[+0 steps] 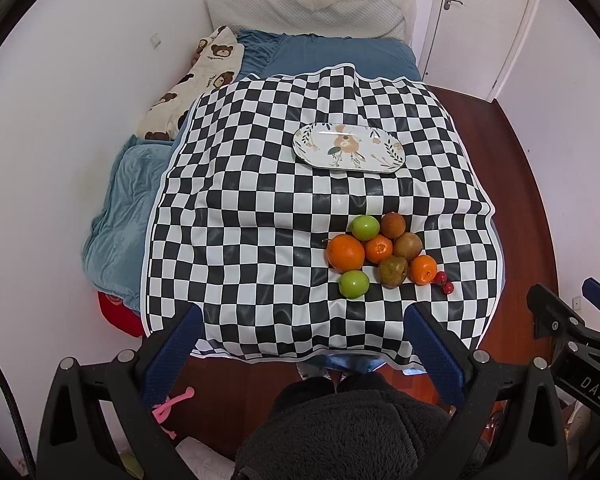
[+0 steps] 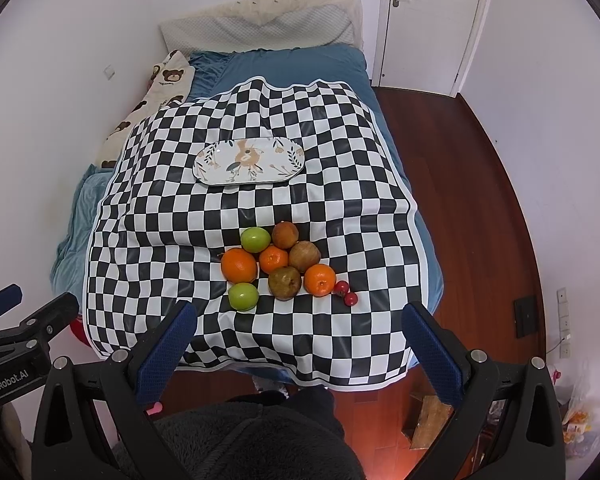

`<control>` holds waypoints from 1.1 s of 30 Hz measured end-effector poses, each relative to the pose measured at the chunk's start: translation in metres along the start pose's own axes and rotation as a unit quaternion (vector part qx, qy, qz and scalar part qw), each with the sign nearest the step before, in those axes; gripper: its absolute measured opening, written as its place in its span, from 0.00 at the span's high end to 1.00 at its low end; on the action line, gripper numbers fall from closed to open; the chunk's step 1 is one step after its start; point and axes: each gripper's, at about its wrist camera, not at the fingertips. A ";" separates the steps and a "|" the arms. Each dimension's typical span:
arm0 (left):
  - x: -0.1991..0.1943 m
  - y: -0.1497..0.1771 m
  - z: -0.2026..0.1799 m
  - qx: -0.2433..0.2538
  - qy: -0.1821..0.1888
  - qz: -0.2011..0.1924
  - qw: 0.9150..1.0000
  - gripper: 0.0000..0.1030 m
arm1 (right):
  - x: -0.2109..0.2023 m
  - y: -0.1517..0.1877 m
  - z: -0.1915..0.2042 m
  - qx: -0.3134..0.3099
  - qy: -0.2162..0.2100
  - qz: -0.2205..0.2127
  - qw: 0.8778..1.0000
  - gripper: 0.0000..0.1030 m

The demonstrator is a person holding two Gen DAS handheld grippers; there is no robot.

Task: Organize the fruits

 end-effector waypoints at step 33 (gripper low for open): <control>0.081 -0.021 0.001 -0.003 -0.034 0.026 0.999 0.00 | 0.084 -0.020 -0.010 0.037 -0.026 0.039 0.998 0.00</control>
Point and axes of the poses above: each gripper's, at about its wrist camera, not at the fingertips, and x roughly the way its jaws point, z to its left, y to its underside, and after that the axes turned 5 degrees about x, right-handed
